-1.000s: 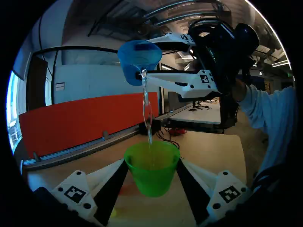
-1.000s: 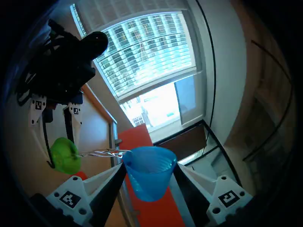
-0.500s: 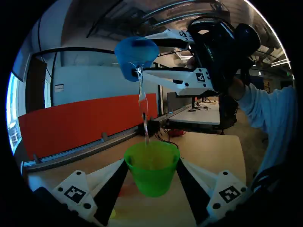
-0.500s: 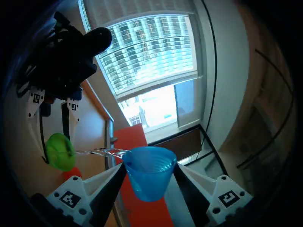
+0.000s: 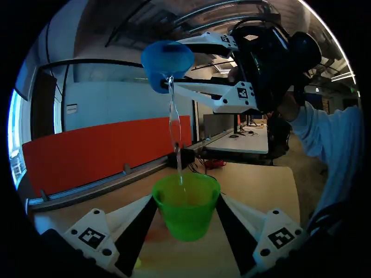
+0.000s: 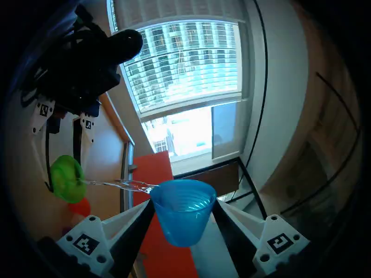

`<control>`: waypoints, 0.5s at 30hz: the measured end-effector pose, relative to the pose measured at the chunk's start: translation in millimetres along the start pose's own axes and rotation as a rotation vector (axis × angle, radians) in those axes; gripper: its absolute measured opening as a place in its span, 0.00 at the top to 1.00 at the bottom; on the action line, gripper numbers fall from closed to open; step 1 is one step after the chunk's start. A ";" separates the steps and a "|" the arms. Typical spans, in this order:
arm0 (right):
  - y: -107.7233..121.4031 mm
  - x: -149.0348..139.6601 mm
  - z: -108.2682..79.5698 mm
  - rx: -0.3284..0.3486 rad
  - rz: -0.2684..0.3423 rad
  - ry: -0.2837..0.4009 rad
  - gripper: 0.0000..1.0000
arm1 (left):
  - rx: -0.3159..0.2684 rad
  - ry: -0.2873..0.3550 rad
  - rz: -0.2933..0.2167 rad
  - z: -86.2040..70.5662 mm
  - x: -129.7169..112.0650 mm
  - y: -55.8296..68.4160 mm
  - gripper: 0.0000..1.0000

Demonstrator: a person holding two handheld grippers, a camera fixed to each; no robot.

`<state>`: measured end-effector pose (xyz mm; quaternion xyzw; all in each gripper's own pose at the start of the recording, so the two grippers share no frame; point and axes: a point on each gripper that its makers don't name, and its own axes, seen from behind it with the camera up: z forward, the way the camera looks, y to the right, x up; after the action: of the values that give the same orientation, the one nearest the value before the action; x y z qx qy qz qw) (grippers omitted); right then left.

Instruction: Pour water

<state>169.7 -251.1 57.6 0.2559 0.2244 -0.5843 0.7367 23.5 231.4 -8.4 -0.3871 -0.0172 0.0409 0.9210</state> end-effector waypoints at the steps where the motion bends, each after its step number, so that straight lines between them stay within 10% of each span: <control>1: 0.6 -0.2 -0.4 -0.001 -0.005 0.000 0.10 | 0.000 0.000 0.000 -0.3 0.1 0.2 0.15; 15: 12.0 1.8 -3.5 -0.026 -0.076 0.002 0.10 | -0.012 0.006 0.005 0.5 5.3 5.4 0.15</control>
<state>181.7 -247.9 55.2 0.2380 0.2421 -0.6087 0.7171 28.4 235.9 -11.9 -0.3927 -0.0138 0.0418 0.9186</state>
